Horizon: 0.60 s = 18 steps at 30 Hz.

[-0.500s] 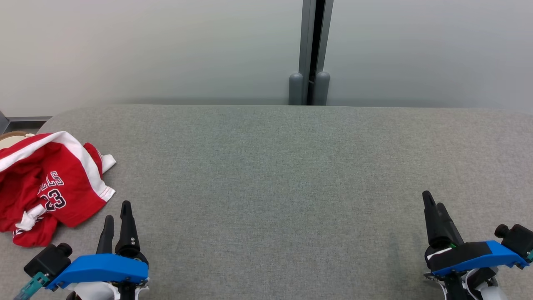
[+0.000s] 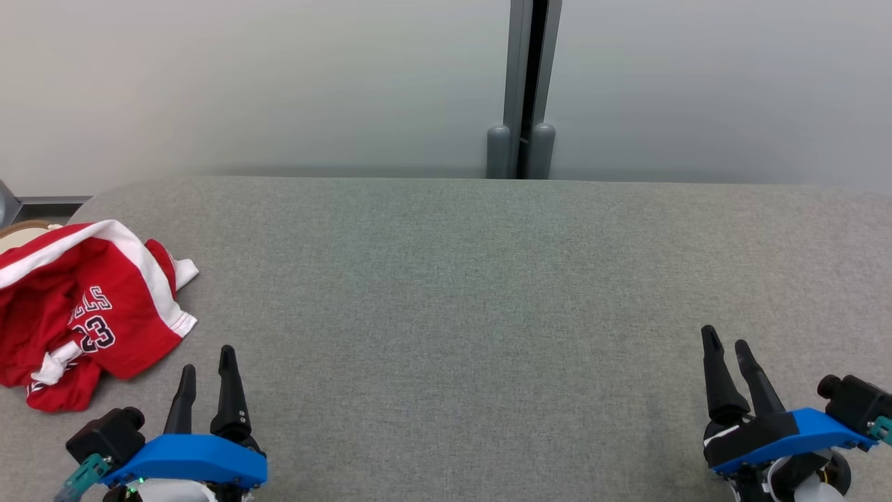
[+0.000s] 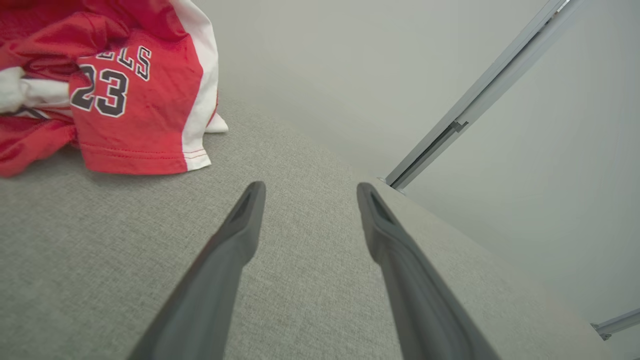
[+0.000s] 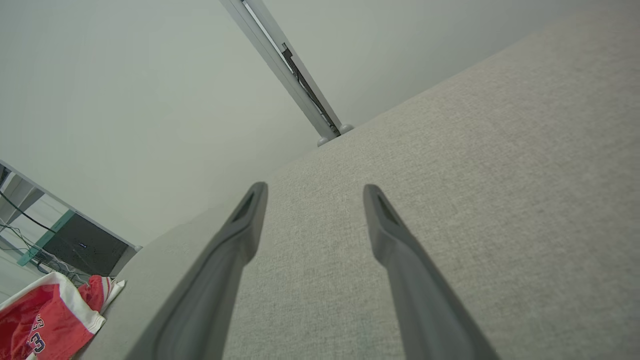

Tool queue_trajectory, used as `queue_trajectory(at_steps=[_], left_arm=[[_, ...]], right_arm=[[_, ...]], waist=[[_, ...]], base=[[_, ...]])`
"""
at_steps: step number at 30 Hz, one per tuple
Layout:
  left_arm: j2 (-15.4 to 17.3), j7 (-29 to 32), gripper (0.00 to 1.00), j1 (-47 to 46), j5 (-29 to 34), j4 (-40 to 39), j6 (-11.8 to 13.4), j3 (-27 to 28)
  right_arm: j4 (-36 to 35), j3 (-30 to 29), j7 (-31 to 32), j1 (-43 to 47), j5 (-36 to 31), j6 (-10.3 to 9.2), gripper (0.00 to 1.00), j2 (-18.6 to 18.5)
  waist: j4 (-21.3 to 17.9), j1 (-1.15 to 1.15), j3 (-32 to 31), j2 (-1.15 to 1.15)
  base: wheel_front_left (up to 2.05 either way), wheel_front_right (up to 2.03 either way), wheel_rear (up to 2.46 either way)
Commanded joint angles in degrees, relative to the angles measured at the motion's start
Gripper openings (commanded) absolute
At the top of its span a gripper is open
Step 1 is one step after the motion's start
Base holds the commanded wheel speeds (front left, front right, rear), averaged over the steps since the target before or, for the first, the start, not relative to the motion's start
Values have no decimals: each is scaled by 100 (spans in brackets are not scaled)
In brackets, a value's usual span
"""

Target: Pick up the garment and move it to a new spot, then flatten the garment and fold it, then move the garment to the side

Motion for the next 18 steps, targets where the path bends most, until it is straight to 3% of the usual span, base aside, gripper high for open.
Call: queue_trajectory(at_steps=[1, 18], left_arm=[[30, -67, 100, -33, 219, -19, 26, -59], [159, -311, 100, -68, 1324, 245, 115, -359]], right_arm=[[-40, 1, -72, 8, -238, 11, 100, -14], [119, -69, -315, -9, -1580, 12, 100, 18]], waist=[[4, 0, -7, 0], [33, 0, -40, 0]], base=[[0, 0, 0], [0, 0, 0]])
